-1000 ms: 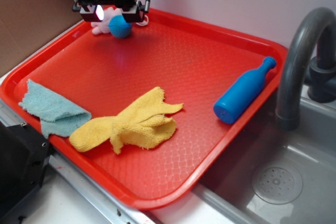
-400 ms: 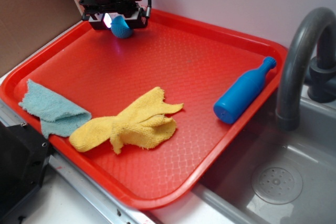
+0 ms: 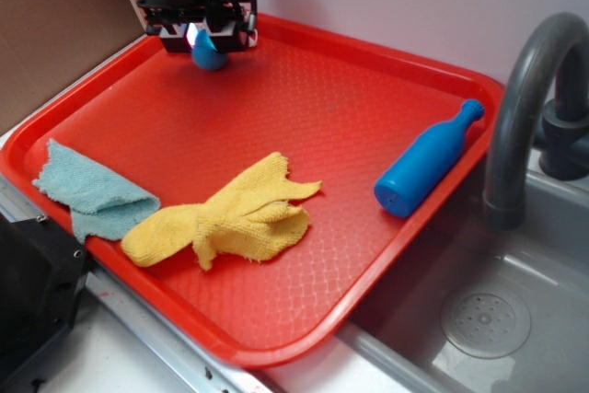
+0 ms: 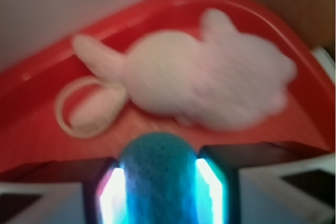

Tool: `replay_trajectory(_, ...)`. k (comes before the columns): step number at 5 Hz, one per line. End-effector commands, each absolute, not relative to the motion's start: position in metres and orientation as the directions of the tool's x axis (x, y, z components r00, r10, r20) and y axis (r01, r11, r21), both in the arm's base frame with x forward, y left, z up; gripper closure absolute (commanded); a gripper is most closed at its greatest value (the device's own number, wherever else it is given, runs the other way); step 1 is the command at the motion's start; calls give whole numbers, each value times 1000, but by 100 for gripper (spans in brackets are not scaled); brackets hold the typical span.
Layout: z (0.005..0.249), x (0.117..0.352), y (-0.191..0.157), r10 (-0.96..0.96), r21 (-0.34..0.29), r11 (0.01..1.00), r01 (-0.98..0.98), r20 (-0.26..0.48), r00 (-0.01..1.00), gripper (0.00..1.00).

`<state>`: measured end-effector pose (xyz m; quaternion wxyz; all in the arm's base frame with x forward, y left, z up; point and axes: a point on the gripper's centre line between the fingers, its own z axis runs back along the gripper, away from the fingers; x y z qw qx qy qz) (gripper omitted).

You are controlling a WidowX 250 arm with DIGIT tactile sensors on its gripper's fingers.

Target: Grab the blue ball.

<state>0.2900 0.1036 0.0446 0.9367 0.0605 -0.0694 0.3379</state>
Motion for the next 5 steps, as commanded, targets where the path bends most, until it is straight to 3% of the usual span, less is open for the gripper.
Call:
replay_trajectory(1, 120, 277, 96, 621, -76, 784, -616, 104, 777, 100)
replay_trajectory(3, 180, 217, 21, 294, -158, 947, -279, 83, 952, 100)
replay_trajectory(4, 199, 195, 8, 251, -178, 957, -230, 108, 962, 100)
replay_trajectory(5, 194, 192, 13, 243, -206, 953, -222, 83, 966, 100)
